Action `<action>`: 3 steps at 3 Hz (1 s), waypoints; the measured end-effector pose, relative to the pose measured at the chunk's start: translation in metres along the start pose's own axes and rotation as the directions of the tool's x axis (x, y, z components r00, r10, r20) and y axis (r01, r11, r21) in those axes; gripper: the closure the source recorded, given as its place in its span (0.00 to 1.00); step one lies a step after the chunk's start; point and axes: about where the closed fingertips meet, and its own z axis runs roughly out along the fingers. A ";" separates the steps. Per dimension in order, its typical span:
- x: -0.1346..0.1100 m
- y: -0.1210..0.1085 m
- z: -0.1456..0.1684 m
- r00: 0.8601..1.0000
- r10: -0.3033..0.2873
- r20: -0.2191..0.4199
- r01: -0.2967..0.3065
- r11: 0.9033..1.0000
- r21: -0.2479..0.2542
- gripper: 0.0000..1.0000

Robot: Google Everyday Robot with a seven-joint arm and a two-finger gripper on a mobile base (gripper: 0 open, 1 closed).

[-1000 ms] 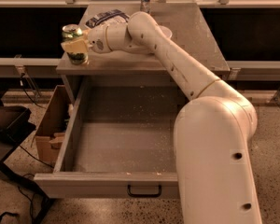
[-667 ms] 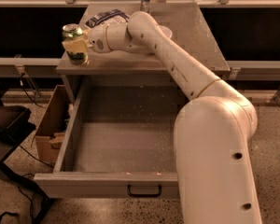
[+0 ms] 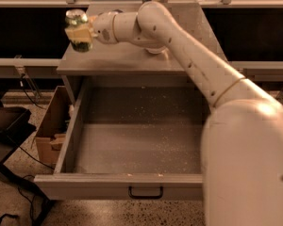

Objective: Place green can into top drawer

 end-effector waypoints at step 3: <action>0.050 0.093 -0.109 0.975 0.184 0.121 -0.204 0.961 0.184 1.00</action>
Offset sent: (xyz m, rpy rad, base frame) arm -0.2631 -0.0381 -0.2426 -0.0920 0.3579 -0.0564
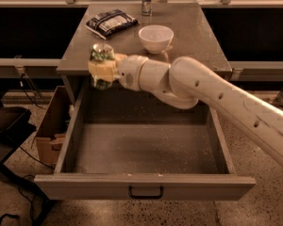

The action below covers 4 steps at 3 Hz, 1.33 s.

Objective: Place green can into top drawer

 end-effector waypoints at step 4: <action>0.261 0.065 0.013 0.891 0.094 -0.445 -0.103 0.995 0.004 0.73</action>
Offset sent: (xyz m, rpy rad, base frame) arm -0.1347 0.0661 -0.3872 -0.5494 0.4156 0.1009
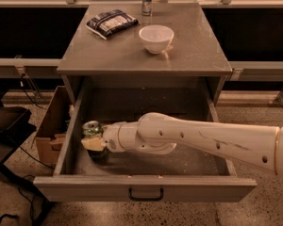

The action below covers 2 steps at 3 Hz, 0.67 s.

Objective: Place green can into top drawer

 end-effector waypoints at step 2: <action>0.000 0.000 0.000 1.000 0.000 0.000 0.000 1.000 0.000 0.20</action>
Offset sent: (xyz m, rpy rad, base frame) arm 0.0000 0.0000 0.0000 0.0000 0.0000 0.0000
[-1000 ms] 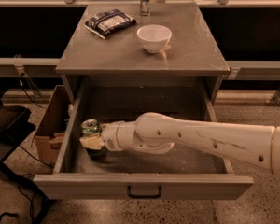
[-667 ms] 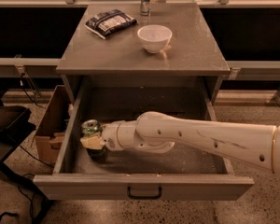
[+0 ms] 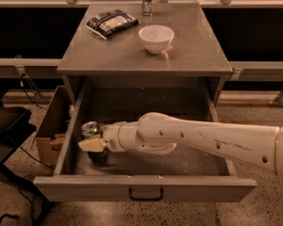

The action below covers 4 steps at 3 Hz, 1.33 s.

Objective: Place green can into top drawer

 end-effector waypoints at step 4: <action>-0.105 0.020 -0.031 0.995 -0.034 -0.096 0.033 0.999 -0.018 0.00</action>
Offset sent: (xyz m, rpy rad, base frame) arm 0.0000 0.0000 0.0000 0.0000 0.0000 0.0000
